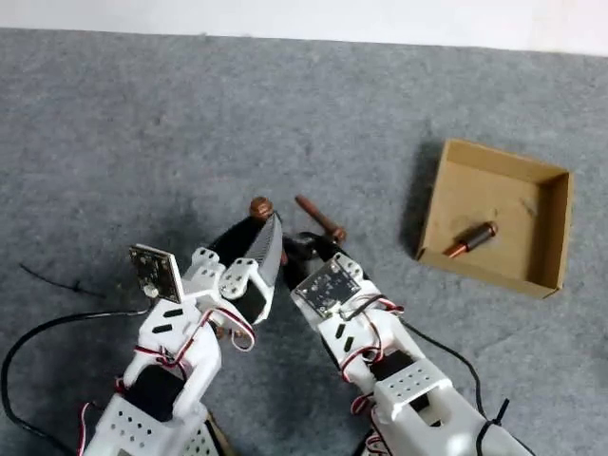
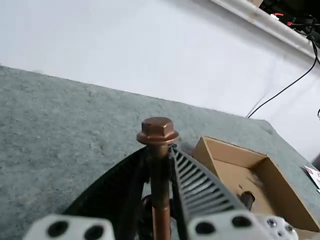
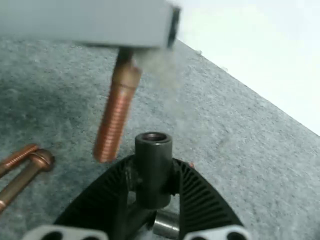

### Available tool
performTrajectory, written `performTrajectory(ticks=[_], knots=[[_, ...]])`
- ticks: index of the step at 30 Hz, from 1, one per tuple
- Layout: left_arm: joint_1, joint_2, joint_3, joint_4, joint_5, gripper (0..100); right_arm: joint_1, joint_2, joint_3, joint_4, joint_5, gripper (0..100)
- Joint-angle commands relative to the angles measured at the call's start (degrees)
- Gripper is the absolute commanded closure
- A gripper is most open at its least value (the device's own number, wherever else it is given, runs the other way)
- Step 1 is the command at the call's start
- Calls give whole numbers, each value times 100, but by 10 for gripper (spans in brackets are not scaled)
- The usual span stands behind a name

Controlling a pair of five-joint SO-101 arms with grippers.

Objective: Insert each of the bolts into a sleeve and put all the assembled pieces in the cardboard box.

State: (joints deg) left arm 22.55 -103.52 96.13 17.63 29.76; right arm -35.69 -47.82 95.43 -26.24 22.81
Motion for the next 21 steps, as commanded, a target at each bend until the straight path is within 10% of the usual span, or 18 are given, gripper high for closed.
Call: performTrajectory(ticks=[1, 21], knots=[[40, -136, 101, -18, 35, 995, 66, -145, 523, -40, -26, 994], [-796, -136, 101, -404, 70, 995, -778, -136, 523, -681, 510, 994]])
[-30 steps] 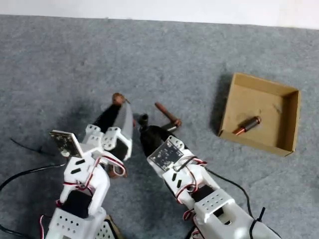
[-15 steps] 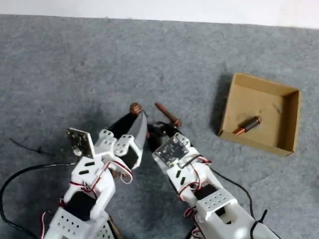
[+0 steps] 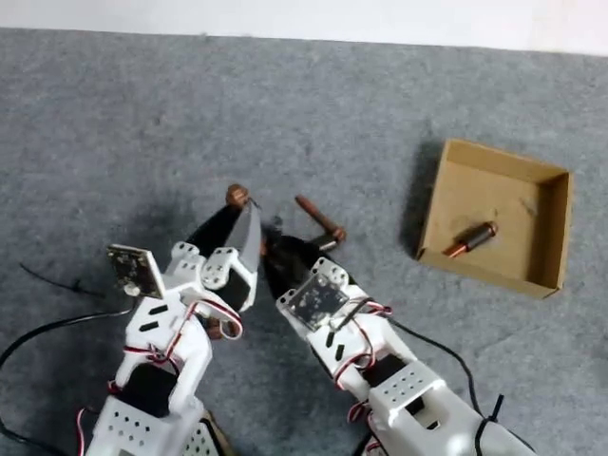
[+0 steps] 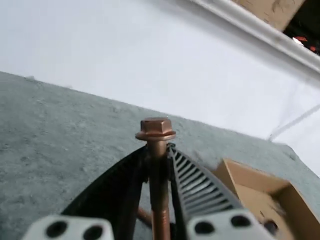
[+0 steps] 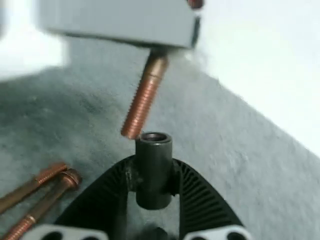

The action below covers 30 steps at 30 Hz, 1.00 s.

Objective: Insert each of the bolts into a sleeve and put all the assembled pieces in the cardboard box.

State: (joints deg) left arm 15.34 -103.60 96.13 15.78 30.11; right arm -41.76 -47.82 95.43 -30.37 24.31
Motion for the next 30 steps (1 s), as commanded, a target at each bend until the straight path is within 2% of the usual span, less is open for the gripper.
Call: performTrajectory(ticks=[1, 4, 11, 30], knots=[[-75, -127, 101, -220, 35, 995, -180, -136, 523, -268, 519, 994], [-101, -127, 101, -229, 35, 995, -189, -145, 532, -303, 738, 994], [-119, -127, 101, -510, 35, 995, -189, -145, 514, -303, 747, 994], [-215, -127, 101, -404, 35, 995, -497, -145, 505, -312, 721, 994]])
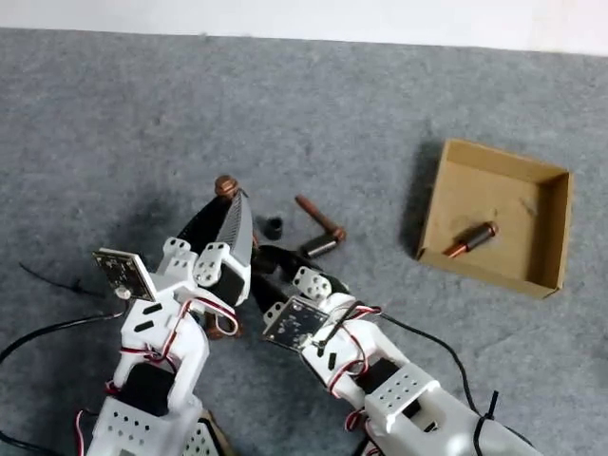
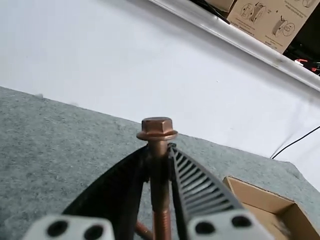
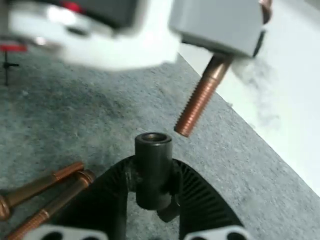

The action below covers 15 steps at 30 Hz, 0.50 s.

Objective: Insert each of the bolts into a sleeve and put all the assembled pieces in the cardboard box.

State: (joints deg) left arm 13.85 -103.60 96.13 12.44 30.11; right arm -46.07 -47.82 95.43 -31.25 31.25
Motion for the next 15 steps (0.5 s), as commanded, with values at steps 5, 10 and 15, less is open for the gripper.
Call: performTrajectory(ticks=[5, 10, 15], knots=[[-31, -127, 101, 97, 35, 995, -48, -145, 505, -224, 18, 994], [136, -127, 101, 176, 35, 995, 233, -145, 505, -224, -607, 994], [356, -127, 101, 387, 18, 995, 391, -145, 497, -224, -1064, 994]])
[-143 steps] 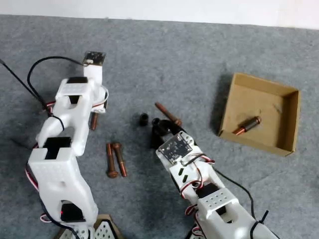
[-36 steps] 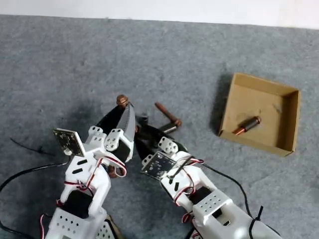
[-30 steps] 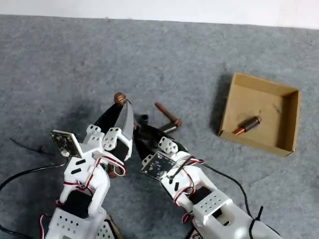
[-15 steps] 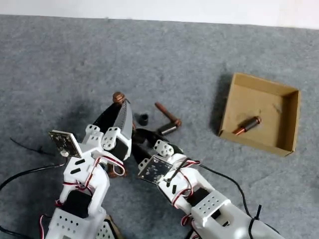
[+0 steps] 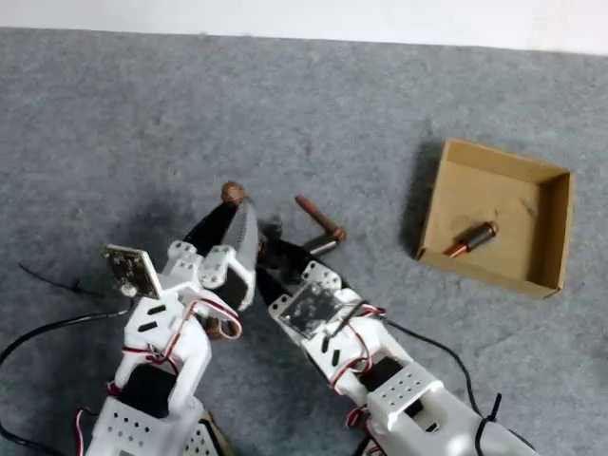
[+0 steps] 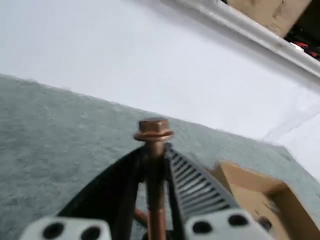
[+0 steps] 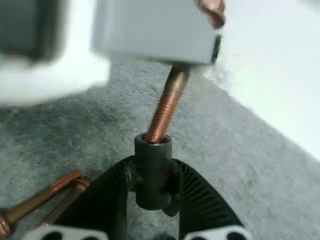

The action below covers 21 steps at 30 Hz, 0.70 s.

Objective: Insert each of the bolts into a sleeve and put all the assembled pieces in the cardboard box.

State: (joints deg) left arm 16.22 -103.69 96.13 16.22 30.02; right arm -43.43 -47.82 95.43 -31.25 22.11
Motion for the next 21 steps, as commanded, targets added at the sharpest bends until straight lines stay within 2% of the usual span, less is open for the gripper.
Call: performTrajectory(ticks=[1, 13, 21], knots=[[119, -119, 101, 18, 26, 995, 127, -145, 497, -224, -149, 994], [171, -119, 101, 316, 35, 995, 303, -145, 497, -233, -158, 994], [268, -119, 101, 527, 18, 995, 338, -145, 549, -875, -158, 994]])
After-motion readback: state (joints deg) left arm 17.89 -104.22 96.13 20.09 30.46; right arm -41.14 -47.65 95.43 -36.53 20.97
